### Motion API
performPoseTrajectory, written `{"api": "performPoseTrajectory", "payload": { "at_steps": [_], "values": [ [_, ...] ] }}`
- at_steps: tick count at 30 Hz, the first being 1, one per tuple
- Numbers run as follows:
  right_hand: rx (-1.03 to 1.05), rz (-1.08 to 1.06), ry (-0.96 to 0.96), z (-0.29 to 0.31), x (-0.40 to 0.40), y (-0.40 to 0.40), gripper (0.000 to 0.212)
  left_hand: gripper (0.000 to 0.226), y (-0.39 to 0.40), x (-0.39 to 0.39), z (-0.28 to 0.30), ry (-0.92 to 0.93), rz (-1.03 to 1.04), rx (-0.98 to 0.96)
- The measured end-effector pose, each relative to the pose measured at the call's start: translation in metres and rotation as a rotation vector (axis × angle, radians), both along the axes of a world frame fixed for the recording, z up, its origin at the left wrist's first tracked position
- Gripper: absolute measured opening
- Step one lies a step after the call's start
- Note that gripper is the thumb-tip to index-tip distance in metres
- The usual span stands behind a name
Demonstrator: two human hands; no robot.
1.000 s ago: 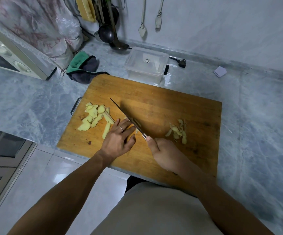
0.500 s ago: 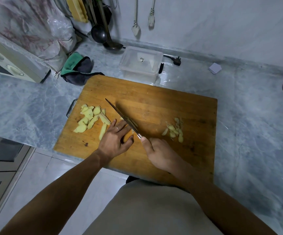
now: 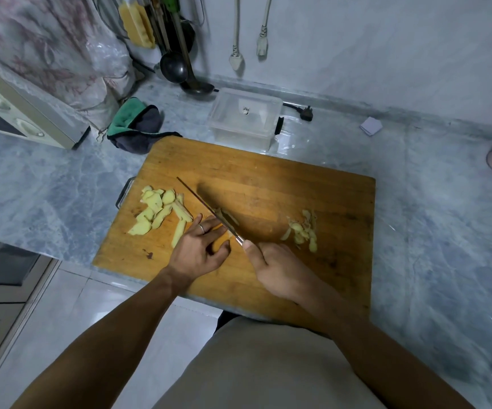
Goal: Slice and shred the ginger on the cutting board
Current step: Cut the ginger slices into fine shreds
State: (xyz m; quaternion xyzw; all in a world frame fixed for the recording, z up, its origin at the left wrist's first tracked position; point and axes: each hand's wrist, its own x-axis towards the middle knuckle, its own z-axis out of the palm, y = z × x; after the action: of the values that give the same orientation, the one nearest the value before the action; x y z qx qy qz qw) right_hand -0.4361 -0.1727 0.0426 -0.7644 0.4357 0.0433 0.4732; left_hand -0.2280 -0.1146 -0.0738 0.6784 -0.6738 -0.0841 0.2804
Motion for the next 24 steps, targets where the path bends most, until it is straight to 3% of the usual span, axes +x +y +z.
{"api": "performPoseTrajectory", "payload": {
  "at_steps": [24],
  "values": [
    [0.013,-0.026,-0.019,-0.0006,0.0082,-0.0004,0.052,0.039,-0.0008,0.004,-0.006,-0.006,-0.024,-0.072]
  ]
}}
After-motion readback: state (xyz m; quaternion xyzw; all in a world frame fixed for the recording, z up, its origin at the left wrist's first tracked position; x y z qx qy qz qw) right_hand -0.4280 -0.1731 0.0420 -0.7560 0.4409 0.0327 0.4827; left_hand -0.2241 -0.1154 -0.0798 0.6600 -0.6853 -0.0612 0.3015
